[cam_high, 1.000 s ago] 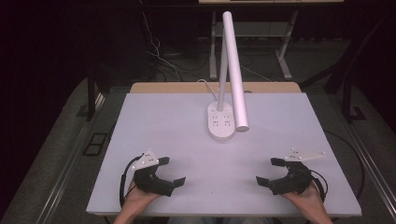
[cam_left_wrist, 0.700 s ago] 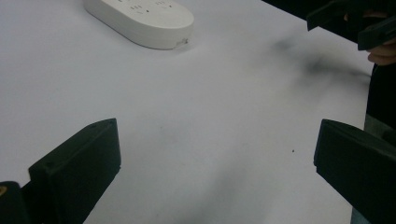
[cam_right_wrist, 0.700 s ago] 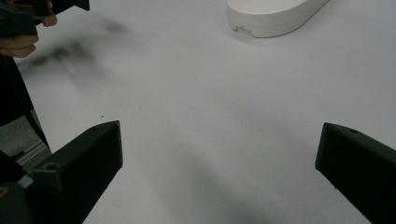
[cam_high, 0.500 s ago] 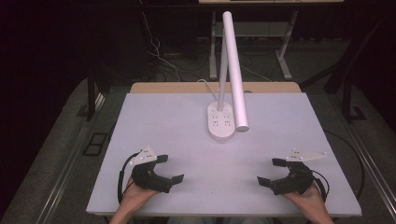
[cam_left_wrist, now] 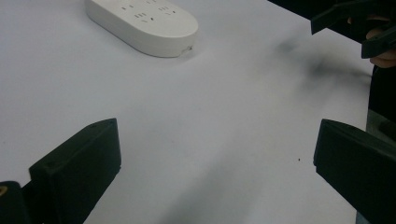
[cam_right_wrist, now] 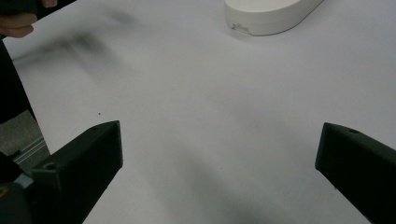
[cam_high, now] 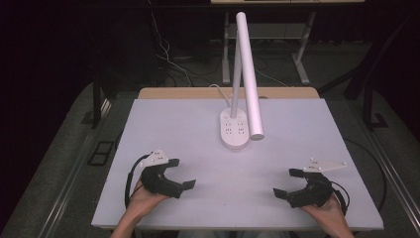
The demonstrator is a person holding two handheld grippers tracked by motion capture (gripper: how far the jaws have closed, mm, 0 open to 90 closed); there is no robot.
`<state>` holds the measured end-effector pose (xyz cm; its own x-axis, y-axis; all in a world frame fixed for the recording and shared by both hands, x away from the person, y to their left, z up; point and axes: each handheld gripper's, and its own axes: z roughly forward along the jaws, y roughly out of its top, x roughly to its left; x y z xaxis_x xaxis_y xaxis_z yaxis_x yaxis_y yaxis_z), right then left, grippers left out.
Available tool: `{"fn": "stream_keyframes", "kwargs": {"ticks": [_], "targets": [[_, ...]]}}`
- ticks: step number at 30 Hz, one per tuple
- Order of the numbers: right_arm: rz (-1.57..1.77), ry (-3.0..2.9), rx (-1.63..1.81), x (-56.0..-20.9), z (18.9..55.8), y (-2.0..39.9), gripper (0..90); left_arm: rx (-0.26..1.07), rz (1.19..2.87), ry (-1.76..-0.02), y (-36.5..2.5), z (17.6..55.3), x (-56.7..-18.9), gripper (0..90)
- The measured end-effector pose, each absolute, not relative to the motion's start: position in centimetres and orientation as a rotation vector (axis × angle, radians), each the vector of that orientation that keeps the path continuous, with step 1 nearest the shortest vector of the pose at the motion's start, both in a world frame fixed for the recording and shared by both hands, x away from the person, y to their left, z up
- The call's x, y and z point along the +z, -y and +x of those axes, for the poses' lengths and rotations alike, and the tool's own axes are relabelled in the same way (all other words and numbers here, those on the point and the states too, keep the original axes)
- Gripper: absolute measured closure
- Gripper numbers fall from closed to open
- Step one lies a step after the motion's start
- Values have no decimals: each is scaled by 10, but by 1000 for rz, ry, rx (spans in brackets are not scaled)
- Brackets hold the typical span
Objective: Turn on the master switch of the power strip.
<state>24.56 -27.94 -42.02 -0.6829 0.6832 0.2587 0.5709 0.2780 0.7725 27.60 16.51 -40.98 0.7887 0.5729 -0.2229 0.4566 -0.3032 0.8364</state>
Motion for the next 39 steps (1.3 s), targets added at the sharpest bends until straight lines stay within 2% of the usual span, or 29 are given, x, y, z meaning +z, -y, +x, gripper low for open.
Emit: {"fn": "stream_keyframes", "kwargs": {"ticks": [39], "targets": [[1187,-2413,1368,-421,245,280,1,129,2046,-693,-139,323,-364,16]]}}
